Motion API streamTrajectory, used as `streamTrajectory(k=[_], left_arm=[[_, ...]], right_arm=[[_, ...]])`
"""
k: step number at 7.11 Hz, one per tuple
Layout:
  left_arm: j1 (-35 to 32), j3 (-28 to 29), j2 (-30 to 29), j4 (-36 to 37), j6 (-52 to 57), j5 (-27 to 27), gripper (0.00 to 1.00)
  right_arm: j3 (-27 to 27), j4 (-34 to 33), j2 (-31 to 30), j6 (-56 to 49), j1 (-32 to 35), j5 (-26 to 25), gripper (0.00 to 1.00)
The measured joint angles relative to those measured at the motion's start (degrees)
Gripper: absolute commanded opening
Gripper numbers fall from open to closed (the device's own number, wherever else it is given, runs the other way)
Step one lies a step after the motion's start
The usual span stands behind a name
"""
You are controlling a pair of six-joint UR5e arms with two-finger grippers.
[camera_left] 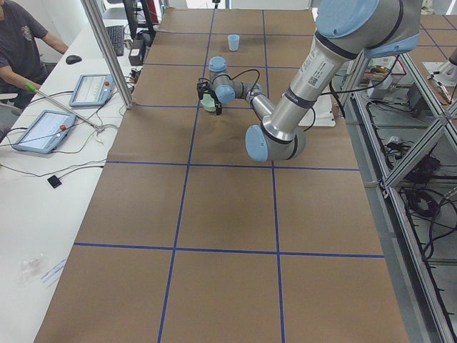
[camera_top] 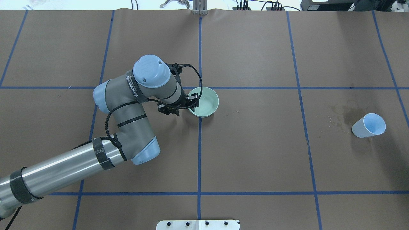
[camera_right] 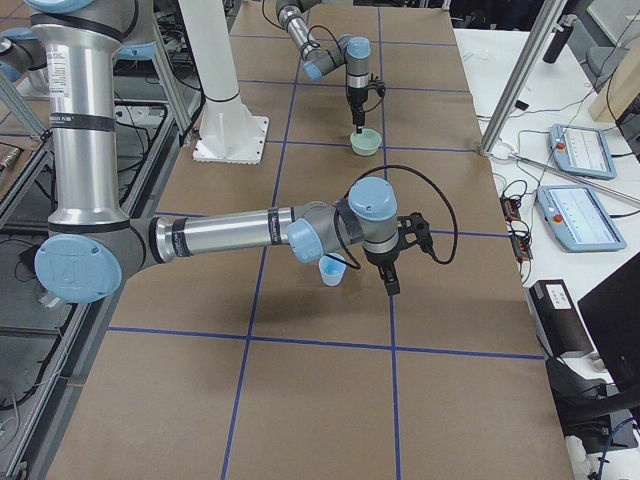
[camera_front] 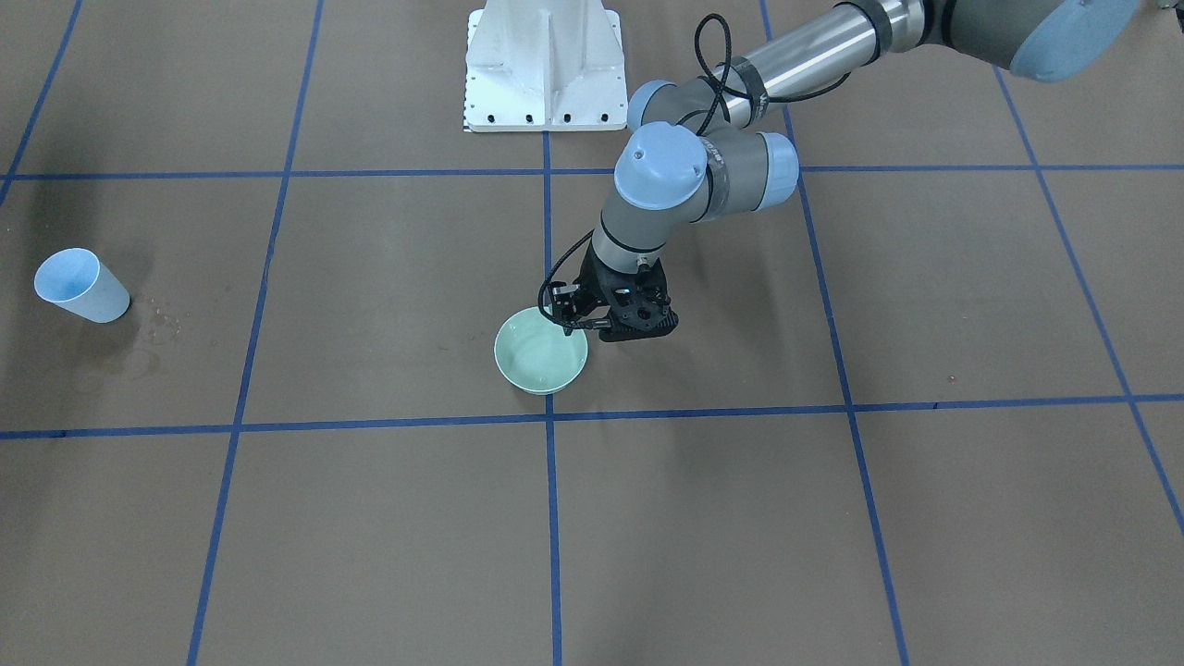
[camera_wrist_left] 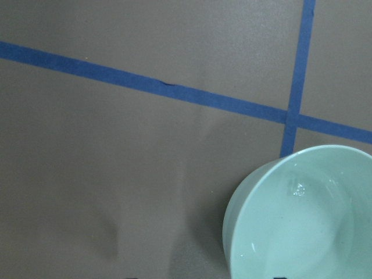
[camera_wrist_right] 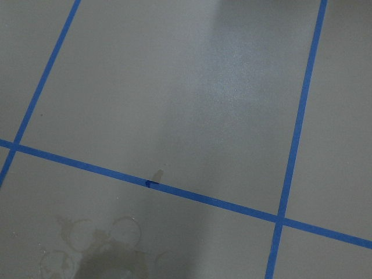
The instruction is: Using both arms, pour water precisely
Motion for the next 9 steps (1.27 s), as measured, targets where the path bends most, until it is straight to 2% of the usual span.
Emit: streamTrajectory(k=[3,5,6,7,9], left_arm=[[-0.1,-0.5,-0.2,-0.4,0.0,-0.2,0.00],[-1.7,-5.3,1.4,-0.4,0.1,-2.2,0.00],[-3.6,-9.1,5.1,-0.4,0.3,-5.5,0.00],[-5.3,-14.5,11.8,-0.5,1.9,-8.3,0.00],[-8.7,-25.9,29.4,-0.7,10.2,-10.7,0.00]], right_arm=[[0.1,0.2,-0.1,0.0,0.1,0.0,0.99],[0.2,0.2,0.0,0.0,0.3,0.0,0.99],[0.2,0.2,0.0,0.0,0.3,0.0,0.99],[0.0,0.2,0.0,0.0,0.4,-0.1,0.99],[-0.3,0.3,0.0,0.0,0.3,-0.5,0.99]])
